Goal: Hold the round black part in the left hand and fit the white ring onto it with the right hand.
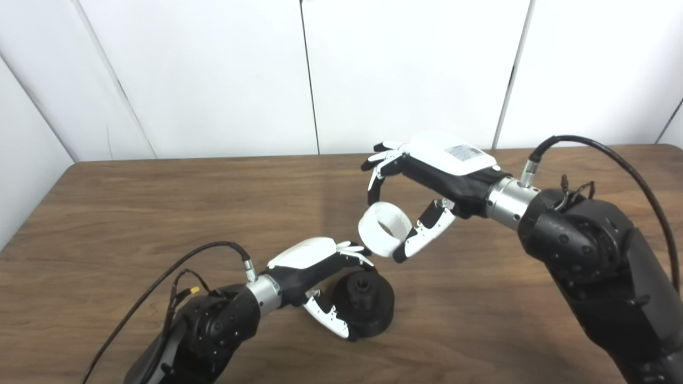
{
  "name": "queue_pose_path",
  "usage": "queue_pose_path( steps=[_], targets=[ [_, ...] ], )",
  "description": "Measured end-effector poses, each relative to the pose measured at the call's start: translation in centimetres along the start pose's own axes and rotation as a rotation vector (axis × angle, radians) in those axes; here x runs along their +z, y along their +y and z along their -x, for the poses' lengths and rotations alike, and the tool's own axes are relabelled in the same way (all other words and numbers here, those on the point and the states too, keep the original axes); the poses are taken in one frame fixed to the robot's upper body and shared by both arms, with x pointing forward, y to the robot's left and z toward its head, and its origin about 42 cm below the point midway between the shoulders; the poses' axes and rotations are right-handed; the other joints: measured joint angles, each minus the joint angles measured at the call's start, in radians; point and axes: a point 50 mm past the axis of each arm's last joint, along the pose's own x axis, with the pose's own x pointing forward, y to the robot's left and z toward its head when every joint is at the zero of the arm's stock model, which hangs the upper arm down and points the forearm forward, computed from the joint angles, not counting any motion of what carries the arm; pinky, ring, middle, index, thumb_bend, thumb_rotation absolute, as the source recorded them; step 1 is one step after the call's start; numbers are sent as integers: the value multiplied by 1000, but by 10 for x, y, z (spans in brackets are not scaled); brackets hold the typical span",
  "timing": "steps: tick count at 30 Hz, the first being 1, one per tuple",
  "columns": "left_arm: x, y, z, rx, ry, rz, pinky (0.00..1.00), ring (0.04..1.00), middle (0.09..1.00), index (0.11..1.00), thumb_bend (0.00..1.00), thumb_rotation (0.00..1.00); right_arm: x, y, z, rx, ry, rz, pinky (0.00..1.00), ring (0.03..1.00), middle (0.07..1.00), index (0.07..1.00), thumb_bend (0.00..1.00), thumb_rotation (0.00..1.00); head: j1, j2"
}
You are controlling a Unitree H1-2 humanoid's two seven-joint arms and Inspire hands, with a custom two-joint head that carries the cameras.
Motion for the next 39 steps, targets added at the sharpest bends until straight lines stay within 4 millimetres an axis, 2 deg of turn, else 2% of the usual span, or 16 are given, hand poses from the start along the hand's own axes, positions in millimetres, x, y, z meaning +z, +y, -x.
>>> queue_pose_path(
  steps=[16,24,39],
  targets=[
    [1,1,-1,-1,4,6,888,1000,958,777,940,197,7,25,-7,100,-30,-19,846,955,865,583,843,229,3,3],
    [0,1,-1,-2,3,9,882,1000,958,781,946,205,2,37,-9,130,-17,-29,867,958,869,582,845,222,2,3],
    [1,1,-1,-3,2,9,885,1000,963,778,940,198,2,46,-14,167,-20,-29,854,972,876,594,833,224,5,0]
  ],
)
